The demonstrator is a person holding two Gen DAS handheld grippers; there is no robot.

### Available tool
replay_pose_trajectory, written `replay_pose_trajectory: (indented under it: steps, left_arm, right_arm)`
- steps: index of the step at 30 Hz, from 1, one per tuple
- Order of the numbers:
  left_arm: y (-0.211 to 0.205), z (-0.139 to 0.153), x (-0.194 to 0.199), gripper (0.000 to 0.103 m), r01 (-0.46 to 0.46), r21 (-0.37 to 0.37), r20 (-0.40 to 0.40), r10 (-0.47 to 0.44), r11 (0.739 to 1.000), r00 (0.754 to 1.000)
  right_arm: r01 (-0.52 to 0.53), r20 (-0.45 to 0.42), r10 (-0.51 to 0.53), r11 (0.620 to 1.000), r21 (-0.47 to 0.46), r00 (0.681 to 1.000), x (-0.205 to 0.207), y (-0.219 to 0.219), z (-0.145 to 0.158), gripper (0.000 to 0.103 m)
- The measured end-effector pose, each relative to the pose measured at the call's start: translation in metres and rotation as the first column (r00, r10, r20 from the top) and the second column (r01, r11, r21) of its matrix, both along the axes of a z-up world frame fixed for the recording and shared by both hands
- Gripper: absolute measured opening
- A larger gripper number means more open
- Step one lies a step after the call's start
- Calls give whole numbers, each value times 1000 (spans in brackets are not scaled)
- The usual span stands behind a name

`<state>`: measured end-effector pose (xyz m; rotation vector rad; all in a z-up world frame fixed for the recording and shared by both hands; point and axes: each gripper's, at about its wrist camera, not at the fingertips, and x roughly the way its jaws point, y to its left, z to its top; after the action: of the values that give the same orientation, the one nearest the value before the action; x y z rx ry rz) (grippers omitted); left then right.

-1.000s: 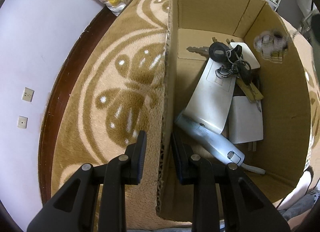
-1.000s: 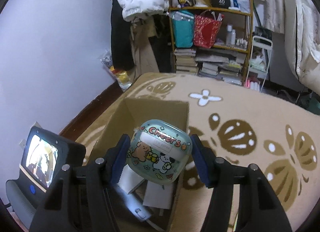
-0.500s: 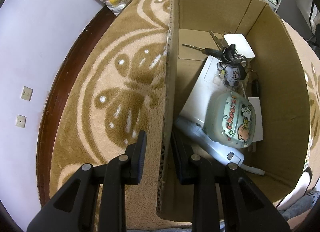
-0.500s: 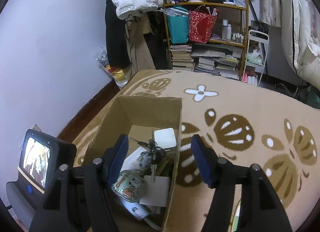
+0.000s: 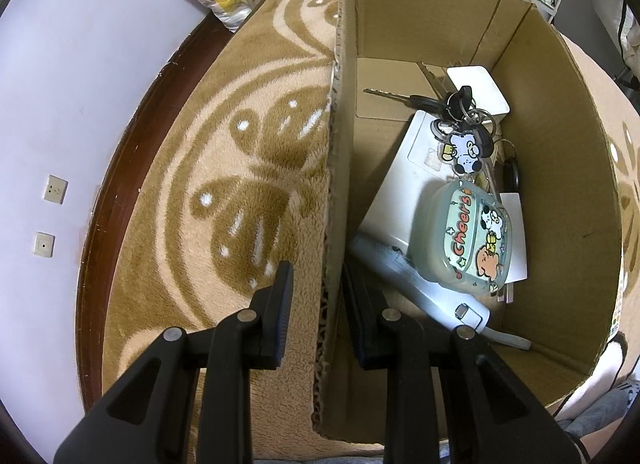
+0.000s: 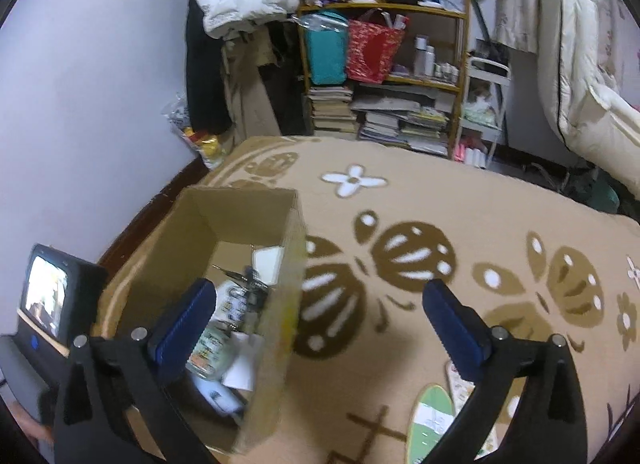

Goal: Organize rigid objects
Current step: 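Move the right tool back to the green Pochacco board on the rug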

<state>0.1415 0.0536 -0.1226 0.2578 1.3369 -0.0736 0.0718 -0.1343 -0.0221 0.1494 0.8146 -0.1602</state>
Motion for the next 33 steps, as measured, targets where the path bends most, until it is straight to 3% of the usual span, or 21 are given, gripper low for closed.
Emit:
replay_pose_trajectory:
  steps: [16,24,33]
  left_arm:
    - [-2,4,-2,25,6,6,4,-6,1000,1000]
    - [-5,4,-2,25,9,20,4,-9,1000,1000]
    - [-5,4,-2,26,13,24,5,-13,1000,1000]
  right_arm:
    - [128,-175,-127,992,-10,976,-38,-64,-54,103]
    - [148,-295,-123,987,63,948,-44,-74,-86,103]
    - [193,-307,-137,968,160,942,-53,-89,-102,103]
